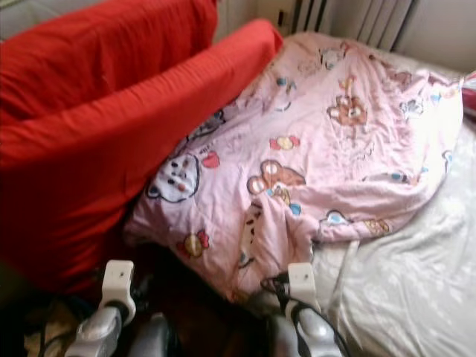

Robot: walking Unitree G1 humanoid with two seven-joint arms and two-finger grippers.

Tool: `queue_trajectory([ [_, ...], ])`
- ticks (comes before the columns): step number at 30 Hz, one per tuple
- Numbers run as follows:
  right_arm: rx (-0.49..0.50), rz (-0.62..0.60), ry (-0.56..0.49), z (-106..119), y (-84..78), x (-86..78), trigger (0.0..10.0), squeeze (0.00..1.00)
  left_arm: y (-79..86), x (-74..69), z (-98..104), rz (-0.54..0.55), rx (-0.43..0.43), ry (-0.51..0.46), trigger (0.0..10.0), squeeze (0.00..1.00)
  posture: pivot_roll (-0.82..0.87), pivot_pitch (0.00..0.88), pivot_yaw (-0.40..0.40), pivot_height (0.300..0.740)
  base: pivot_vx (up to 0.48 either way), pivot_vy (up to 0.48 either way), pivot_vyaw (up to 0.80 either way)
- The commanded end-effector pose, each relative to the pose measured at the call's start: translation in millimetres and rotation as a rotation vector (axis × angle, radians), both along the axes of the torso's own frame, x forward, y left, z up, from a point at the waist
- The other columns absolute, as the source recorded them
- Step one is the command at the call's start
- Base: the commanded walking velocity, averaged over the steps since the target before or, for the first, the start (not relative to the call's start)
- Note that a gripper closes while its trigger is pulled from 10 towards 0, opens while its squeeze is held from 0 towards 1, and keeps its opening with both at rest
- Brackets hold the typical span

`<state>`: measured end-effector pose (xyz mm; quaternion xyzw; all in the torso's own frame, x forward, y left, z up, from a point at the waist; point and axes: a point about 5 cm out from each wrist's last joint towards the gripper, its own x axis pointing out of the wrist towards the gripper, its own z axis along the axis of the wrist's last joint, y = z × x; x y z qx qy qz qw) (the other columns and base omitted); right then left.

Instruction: Clean up the room

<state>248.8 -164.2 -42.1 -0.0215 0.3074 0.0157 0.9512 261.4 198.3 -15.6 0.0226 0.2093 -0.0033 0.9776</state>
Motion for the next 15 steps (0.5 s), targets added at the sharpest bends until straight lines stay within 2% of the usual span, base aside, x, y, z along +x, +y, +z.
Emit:
queue_trajectory([
  [1, 0.000, -0.012, 0.014, -2.0, -1.3, -2.4, 10.0, 1.00, 1.4, -10.9, -9.5, -0.001, 0.007, 0.046, 10.0, 0.00, 0.03, 0.196, -0.003, 0.651, 0.000, 0.000, 0.00],
  [12, -0.021, -0.003, 0.001, 2.6, -2.1, 4.3, 10.0, 1.00, 3.2, -7.7, -5.2, -0.003, 0.011, 0.023, 10.0, 0.00, 0.04, 0.219, 0.005, 0.651, 0.000, 0.000, 0.00],
  [13, -0.022, 0.002, 0.001, 3.0, -1.8, 4.9, 10.0, 0.00, 3.2, -7.5, -4.9, -0.005, 0.012, 0.021, 10.0, 0.00, 0.04, 0.221, 0.005, 0.651, 0.000, 0.000, 0.00],
  [15, -0.018, 0.014, 0.000, 3.8, -0.4, 6.2, 10.0, 0.00, 3.3, -7.5, -4.0, -0.008, 0.014, 0.013, 10.0, 0.00, 0.05, 0.228, 0.006, 0.651, 0.000, 0.000, 0.00],
])
